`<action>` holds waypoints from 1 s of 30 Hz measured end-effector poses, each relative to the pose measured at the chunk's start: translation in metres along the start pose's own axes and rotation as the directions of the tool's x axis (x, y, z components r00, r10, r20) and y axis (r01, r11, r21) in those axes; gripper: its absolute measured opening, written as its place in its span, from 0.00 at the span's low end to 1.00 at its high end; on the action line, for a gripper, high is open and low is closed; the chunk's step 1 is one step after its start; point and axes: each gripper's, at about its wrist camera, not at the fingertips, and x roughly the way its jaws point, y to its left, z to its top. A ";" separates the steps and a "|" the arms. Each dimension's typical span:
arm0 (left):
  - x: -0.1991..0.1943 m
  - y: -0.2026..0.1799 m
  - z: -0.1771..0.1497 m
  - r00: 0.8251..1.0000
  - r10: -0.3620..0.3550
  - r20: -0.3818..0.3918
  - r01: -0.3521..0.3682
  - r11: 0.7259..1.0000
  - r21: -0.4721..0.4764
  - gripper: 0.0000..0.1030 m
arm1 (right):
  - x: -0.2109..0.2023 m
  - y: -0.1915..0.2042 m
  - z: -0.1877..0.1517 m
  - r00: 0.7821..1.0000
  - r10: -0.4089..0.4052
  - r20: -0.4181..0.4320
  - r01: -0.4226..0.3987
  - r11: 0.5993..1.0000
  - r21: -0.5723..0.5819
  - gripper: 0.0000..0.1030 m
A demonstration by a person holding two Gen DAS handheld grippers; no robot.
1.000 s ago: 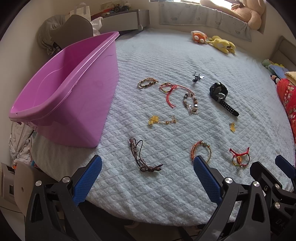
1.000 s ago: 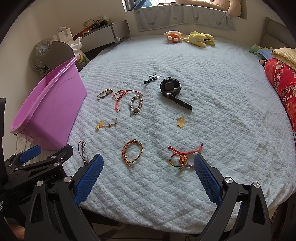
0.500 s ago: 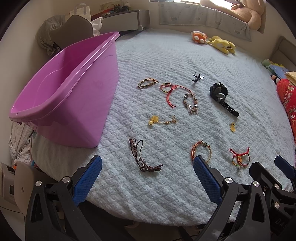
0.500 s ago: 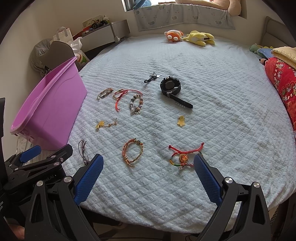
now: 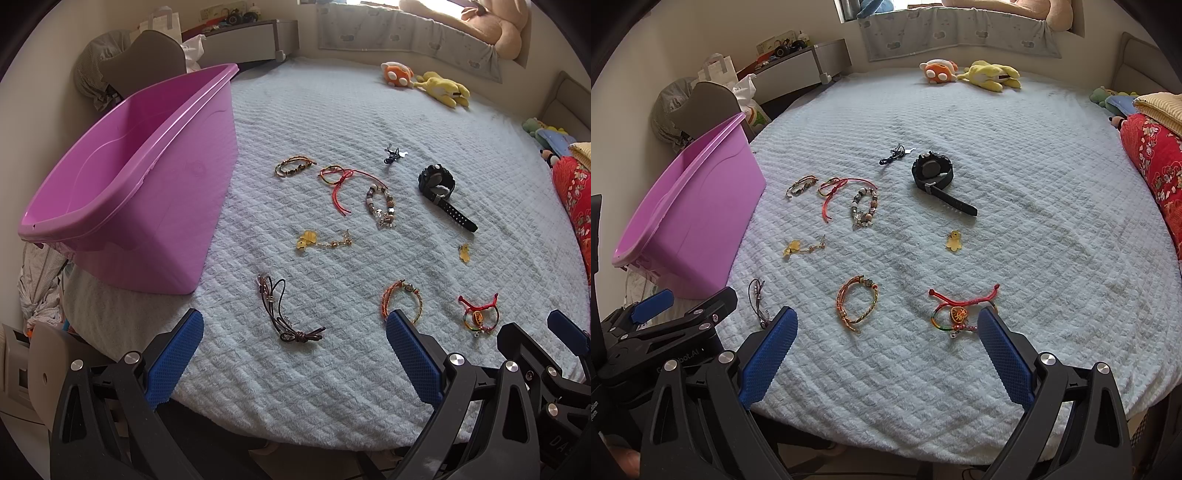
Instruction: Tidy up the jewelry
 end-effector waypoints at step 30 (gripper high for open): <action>0.045 0.002 -0.027 0.998 -0.027 -0.052 0.027 1.000 0.000 0.94 | 0.026 -0.055 -0.029 0.999 -0.005 -0.039 0.007 0.999 0.049 0.91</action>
